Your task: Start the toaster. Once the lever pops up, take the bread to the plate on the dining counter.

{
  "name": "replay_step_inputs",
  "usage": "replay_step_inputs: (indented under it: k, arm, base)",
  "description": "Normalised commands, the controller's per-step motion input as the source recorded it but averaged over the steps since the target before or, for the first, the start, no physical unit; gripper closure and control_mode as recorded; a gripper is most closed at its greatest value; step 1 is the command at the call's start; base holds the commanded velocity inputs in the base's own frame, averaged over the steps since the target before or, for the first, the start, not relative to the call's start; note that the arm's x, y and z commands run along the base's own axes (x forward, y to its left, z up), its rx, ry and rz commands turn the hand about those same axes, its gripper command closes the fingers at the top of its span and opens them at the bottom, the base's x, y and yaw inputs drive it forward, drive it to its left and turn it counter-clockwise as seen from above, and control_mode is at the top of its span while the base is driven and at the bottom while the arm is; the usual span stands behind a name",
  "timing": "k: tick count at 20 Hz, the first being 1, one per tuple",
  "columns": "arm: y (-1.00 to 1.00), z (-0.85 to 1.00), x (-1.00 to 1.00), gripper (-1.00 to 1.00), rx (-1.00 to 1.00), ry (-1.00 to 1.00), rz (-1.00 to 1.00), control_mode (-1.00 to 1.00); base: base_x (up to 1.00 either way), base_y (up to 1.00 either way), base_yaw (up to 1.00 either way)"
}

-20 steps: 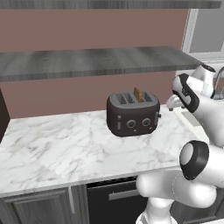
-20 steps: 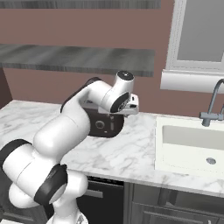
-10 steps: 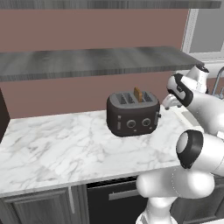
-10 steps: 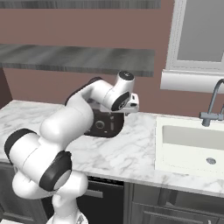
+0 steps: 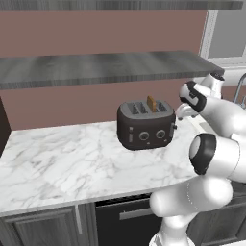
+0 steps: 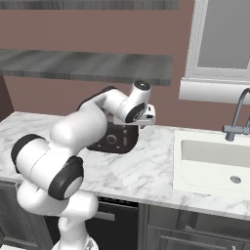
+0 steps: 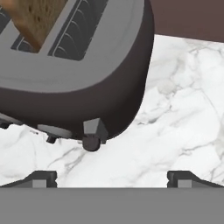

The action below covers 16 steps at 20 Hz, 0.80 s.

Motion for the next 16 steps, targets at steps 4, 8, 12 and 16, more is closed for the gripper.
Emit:
replay_step_inputs:
  k: [4, 8, 12, 16]
  arm:
    - [0.00, -0.17, 0.24, -1.00, 0.00, 0.00, 0.00, -1.00]
    - [0.00, -0.12, 0.22, -1.00, 0.00, 0.00, 0.00, -1.00]
    - [0.00, -0.09, 0.18, -1.00, 0.00, 0.00, 0.00, -1.00]
    - [0.00, -0.08, 0.05, -1.00, 0.00, 0.00, 0.00, -1.00]
  base:
    - [0.00, 0.00, 0.00]
    - [0.00, 0.00, 0.00]
    - [0.00, 0.00, 0.00]
    - [0.00, 0.00, 0.00]
